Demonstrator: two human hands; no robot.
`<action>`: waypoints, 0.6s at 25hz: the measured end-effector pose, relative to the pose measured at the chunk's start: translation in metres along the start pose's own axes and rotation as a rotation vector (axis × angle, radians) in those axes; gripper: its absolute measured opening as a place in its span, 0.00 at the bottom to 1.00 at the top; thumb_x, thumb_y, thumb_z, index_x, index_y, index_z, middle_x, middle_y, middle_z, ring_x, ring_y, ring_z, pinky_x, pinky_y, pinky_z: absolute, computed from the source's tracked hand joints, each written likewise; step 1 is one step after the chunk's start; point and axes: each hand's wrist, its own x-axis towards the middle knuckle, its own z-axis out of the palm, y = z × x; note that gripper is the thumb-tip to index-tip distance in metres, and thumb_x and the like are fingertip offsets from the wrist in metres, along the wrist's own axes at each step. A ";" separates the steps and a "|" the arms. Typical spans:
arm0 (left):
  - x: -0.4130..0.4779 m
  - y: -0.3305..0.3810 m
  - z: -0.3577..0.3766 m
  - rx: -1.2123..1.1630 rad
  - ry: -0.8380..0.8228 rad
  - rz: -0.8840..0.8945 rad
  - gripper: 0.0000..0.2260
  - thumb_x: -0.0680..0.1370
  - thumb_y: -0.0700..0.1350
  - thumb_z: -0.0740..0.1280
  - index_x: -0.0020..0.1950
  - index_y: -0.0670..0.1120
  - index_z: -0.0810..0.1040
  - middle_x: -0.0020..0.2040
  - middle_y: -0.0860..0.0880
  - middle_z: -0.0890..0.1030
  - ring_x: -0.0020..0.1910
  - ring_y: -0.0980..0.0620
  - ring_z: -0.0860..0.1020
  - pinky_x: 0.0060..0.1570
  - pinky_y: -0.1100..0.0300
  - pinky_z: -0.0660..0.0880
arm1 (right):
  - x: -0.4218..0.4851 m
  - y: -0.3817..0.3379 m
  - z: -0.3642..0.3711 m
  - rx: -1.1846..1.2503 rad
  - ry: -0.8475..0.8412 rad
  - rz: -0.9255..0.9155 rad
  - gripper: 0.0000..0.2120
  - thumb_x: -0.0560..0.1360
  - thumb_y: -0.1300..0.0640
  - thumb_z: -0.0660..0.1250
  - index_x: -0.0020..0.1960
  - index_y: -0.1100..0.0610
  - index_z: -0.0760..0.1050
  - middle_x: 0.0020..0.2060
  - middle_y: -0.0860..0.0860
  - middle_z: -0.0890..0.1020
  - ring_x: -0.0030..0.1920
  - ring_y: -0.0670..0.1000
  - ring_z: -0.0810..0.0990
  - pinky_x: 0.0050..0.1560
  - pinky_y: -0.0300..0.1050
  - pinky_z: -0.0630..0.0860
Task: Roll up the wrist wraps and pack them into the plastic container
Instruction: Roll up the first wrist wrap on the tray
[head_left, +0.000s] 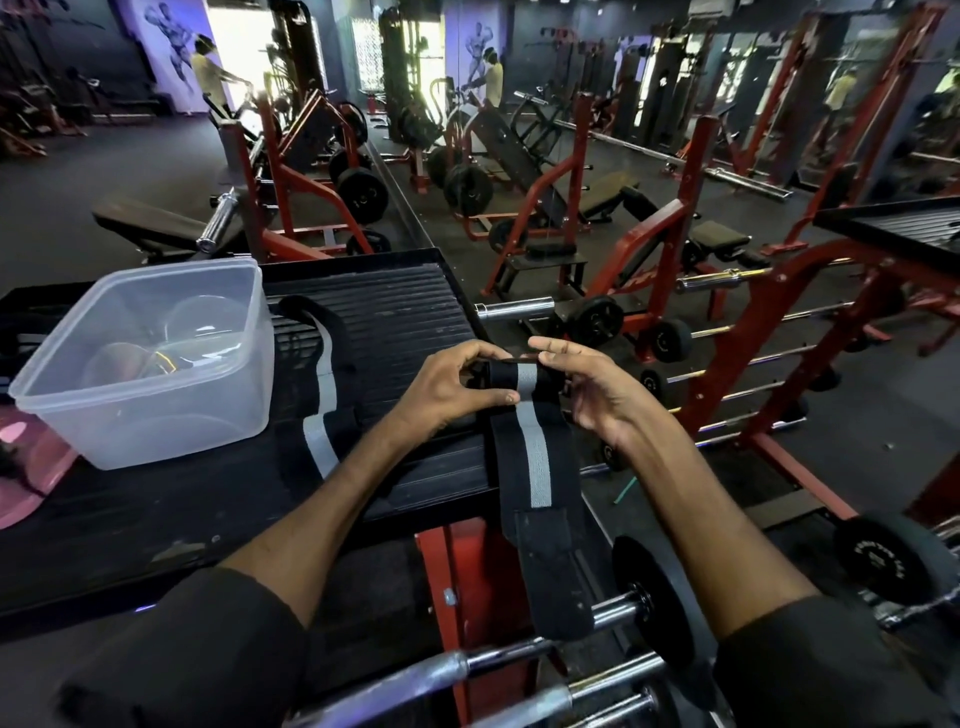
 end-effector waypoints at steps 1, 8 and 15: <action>-0.001 0.001 0.000 -0.005 0.007 0.029 0.21 0.68 0.47 0.81 0.58 0.49 0.81 0.56 0.54 0.83 0.57 0.58 0.81 0.62 0.61 0.75 | 0.000 0.002 -0.002 -0.086 0.025 0.017 0.14 0.77 0.56 0.69 0.62 0.55 0.81 0.54 0.53 0.85 0.55 0.54 0.82 0.56 0.50 0.77; 0.000 0.001 0.002 0.017 -0.014 0.120 0.20 0.69 0.43 0.81 0.58 0.50 0.80 0.55 0.54 0.82 0.55 0.60 0.81 0.59 0.65 0.74 | -0.009 0.009 -0.016 -0.386 -0.061 -0.011 0.17 0.79 0.42 0.67 0.59 0.53 0.81 0.52 0.54 0.86 0.53 0.54 0.80 0.54 0.52 0.73; 0.005 0.004 0.002 -0.173 -0.187 -0.184 0.15 0.77 0.51 0.73 0.62 0.52 0.78 0.60 0.55 0.80 0.61 0.59 0.78 0.65 0.59 0.72 | -0.015 0.019 -0.015 -0.233 -0.007 -0.261 0.14 0.78 0.57 0.72 0.63 0.55 0.79 0.52 0.65 0.81 0.49 0.51 0.82 0.49 0.45 0.80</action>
